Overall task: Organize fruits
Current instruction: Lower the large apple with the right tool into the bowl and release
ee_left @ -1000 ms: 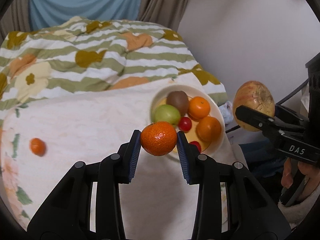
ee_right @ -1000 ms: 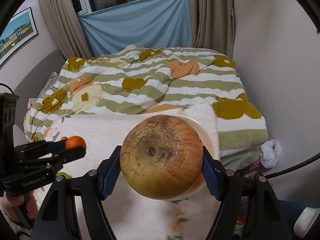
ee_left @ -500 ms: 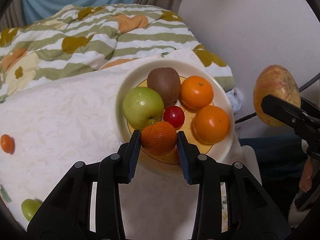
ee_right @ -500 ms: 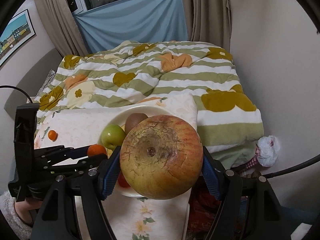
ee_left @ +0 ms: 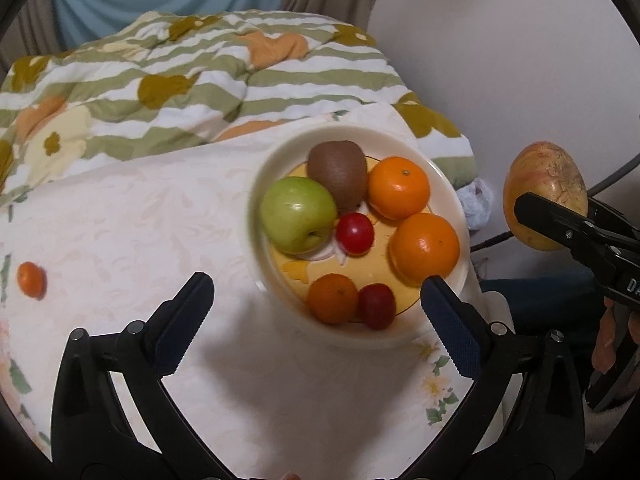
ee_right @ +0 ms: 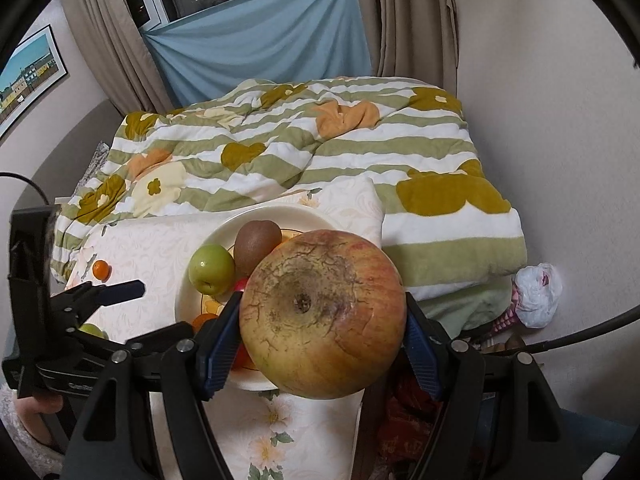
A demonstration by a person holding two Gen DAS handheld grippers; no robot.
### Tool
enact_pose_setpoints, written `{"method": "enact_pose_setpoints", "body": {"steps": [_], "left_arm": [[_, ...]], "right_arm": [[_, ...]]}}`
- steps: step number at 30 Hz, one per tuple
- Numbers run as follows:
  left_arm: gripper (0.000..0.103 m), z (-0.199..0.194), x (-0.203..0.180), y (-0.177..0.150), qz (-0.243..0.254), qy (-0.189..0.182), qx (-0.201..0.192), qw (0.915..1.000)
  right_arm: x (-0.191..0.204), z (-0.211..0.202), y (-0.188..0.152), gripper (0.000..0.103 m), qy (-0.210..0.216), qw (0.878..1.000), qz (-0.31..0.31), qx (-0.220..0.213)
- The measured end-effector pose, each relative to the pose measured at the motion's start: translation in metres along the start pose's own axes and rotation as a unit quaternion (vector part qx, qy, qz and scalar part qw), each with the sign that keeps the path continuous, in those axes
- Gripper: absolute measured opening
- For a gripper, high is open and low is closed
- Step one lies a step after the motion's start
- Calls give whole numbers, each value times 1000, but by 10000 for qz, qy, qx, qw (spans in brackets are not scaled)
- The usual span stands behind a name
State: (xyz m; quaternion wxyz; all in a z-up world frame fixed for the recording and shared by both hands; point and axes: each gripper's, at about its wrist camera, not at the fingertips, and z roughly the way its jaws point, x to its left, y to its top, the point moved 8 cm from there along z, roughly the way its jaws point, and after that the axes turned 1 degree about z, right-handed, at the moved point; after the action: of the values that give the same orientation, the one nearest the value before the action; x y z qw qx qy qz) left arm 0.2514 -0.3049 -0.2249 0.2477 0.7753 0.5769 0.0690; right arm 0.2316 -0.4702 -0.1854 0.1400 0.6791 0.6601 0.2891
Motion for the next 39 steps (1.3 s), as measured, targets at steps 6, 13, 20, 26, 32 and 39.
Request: {"method": "enact_pose_setpoints", "body": {"steps": [6, 13, 20, 26, 32, 39], "left_arm": [[103, -21, 25, -4, -273, 216, -87, 9994], [103, -42, 51, -11, -501, 484, -170, 9974], [103, -55, 69, -24, -683, 736, -159, 9948], [103, -58, 80, -41, -873, 773, -94, 9931], [103, -58, 86, -54, -962, 769, -48, 9924], [103, -65, 89, -66, -1042, 714, -73, 9920]], "right_arm": [[10, 6, 6, 70, 198, 9998, -51, 30], [49, 28, 5, 70, 684, 9970, -312, 183], [84, 55, -13, 70, 976, 9917, -718, 422], [96, 69, -25, 70, 860, 9899, -1022, 480], [101, 69, -27, 74, 599, 9903, -1222, 274], [94, 48, -16, 95, 410, 9923, -1131, -298]]}}
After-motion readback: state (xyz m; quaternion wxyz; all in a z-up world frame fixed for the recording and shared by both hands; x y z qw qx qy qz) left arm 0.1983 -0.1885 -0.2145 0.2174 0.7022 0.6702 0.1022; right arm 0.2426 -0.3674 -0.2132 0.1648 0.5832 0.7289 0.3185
